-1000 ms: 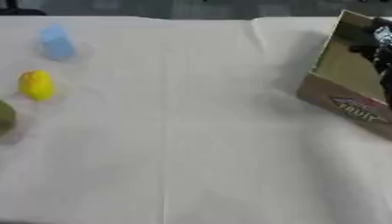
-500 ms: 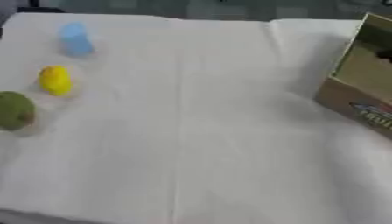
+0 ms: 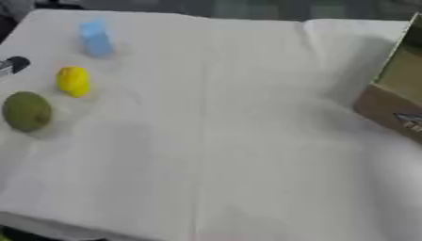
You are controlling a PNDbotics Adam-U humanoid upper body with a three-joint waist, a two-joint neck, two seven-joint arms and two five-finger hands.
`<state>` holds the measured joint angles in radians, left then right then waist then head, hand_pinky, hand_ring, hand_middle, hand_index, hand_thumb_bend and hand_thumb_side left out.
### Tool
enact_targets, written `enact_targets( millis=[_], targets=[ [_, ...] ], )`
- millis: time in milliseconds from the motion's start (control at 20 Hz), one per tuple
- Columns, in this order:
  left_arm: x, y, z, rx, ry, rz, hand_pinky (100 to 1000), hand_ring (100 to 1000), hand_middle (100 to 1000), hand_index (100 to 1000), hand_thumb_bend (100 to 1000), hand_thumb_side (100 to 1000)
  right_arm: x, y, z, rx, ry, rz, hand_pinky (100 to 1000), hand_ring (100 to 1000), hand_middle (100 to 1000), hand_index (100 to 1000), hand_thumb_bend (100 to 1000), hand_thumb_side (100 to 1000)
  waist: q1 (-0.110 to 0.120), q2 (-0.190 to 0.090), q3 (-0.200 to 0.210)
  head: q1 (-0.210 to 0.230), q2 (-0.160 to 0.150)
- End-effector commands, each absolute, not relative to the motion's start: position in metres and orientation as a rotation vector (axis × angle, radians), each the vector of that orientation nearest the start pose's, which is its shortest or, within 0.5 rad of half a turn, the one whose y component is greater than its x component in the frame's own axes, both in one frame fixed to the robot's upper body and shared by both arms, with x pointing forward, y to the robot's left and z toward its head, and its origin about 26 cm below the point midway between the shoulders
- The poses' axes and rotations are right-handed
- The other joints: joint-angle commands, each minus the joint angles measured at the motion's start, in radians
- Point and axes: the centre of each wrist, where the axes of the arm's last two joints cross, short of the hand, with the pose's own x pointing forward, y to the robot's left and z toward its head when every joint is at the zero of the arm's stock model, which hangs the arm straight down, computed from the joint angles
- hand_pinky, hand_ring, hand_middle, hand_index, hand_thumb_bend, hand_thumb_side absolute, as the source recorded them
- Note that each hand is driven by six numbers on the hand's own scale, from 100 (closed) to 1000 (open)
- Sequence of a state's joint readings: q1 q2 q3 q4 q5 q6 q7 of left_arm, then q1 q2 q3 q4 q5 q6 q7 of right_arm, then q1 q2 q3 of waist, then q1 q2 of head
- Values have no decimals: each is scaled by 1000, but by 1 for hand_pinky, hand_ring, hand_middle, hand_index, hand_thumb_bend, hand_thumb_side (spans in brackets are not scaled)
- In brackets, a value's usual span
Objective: Pick up the objects with one hand, pass them to the other hand, and then place them into the box on the other side of the table.
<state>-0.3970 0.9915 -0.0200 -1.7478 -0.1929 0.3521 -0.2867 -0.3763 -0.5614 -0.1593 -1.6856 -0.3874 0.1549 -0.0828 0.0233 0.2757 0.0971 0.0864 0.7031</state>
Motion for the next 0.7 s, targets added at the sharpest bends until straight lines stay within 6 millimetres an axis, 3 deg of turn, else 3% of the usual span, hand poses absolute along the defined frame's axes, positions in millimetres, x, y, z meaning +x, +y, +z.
enact_targets(
  millis=[50, 300, 700],
  targets=[
    [315, 385, 296, 910, -1435, -1000, 873, 846, 725, 816, 457, 296, 337, -369, 218, -224, -1978, 76, 962, 707, 864, 889, 100, 565, 15, -9, 0, -20, -3],
    [313, 396, 300, 869, -1386, -1038, 886, 859, 745, 821, 451, 272, 337, -369, 218, -228, -1977, 82, 962, 708, 865, 889, 100, 568, 16, -4, -1, -70, -18],
    [314, 408, 299, 824, -1265, -1105, 905, 875, 751, 815, 450, 193, 337, -368, 218, -225, -1973, 90, 962, 708, 865, 890, 100, 570, 16, 0, -5, -48, -11]
  ],
)
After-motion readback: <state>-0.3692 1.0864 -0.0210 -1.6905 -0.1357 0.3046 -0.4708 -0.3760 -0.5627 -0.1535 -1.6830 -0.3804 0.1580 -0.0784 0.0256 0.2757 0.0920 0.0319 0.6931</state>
